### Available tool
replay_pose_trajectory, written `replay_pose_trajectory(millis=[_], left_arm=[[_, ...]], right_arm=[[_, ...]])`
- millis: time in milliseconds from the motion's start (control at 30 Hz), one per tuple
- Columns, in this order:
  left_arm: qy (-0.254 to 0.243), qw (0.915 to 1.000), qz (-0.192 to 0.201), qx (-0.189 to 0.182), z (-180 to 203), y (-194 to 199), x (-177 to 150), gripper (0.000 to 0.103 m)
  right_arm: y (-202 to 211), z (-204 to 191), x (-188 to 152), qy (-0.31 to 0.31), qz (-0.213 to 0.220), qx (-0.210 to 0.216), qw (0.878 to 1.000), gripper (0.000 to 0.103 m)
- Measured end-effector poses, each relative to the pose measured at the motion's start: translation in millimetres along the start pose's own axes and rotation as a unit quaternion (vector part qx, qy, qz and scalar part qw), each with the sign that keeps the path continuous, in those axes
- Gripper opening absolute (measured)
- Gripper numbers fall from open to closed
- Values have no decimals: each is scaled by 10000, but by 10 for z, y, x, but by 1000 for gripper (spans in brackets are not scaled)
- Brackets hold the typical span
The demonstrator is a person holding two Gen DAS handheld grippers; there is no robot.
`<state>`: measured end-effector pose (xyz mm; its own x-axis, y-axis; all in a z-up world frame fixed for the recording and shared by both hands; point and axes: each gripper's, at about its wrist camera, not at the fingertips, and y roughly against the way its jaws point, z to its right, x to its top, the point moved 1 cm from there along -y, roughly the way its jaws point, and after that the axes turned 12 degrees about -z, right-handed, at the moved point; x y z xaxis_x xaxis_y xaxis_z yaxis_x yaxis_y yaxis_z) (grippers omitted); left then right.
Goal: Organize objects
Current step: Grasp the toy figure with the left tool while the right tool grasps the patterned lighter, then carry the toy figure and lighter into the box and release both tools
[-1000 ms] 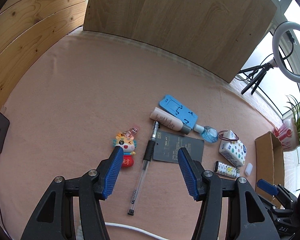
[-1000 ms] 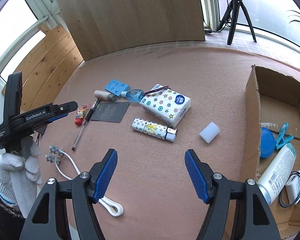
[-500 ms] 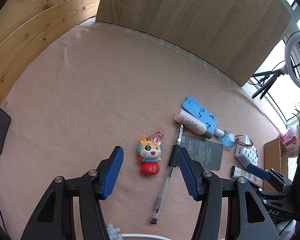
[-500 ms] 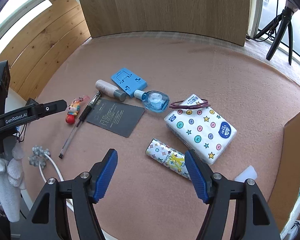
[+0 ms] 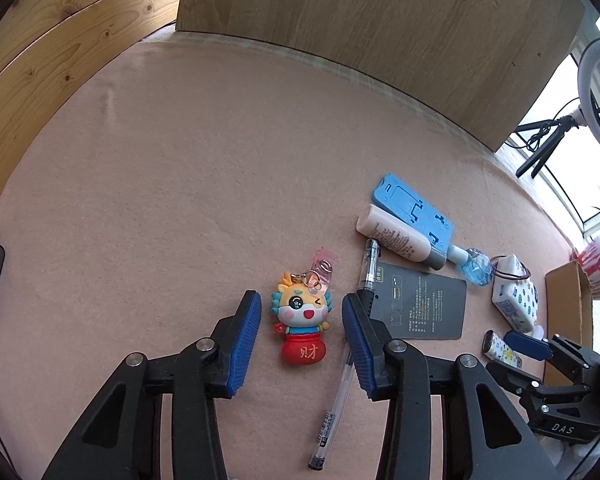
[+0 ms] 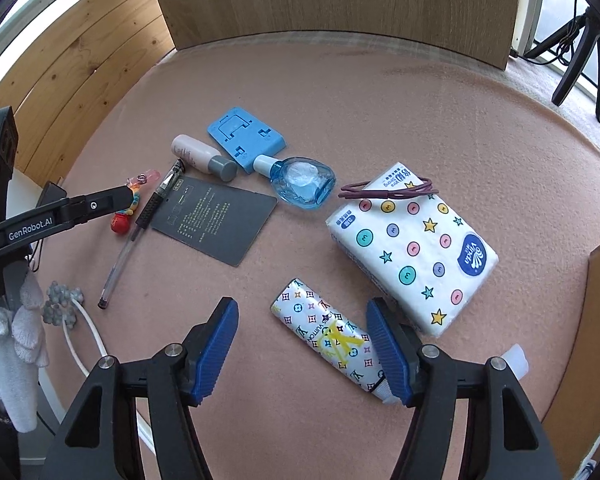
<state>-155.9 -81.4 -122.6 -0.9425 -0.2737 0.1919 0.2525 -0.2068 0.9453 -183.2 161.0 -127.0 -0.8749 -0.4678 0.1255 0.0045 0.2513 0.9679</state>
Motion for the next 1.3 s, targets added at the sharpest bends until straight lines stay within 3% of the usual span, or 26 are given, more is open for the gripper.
replay_pose_trajectory(millis=[100, 267, 467, 633, 1000, 1300], left_arm=[[-60, 9999, 58, 84, 41, -15, 7, 44], [-116, 9996, 128, 223, 79, -40, 29, 33], [-97, 9995, 156, 238, 76, -32, 15, 33], [30, 9997, 192, 157, 17, 11, -53, 32], [192, 9987, 445, -132, -66, 320, -296, 32], [-207, 9973, 541, -444, 423, 472, -411, 32]], right_arm=[[8, 2, -49, -4, -38, -9, 10000, 54], [-2, -69, -106, 79, -83, -181, 9998, 42], [-33, -193, -180, 209, -38, -695, 9974, 28], [-11, -161, -257, 1, 92, -707, 9975, 21], [170, 27, -640, -874, 378, -52, 9954, 21], [531, 133, -890, -1043, 735, 37, 9918, 21]])
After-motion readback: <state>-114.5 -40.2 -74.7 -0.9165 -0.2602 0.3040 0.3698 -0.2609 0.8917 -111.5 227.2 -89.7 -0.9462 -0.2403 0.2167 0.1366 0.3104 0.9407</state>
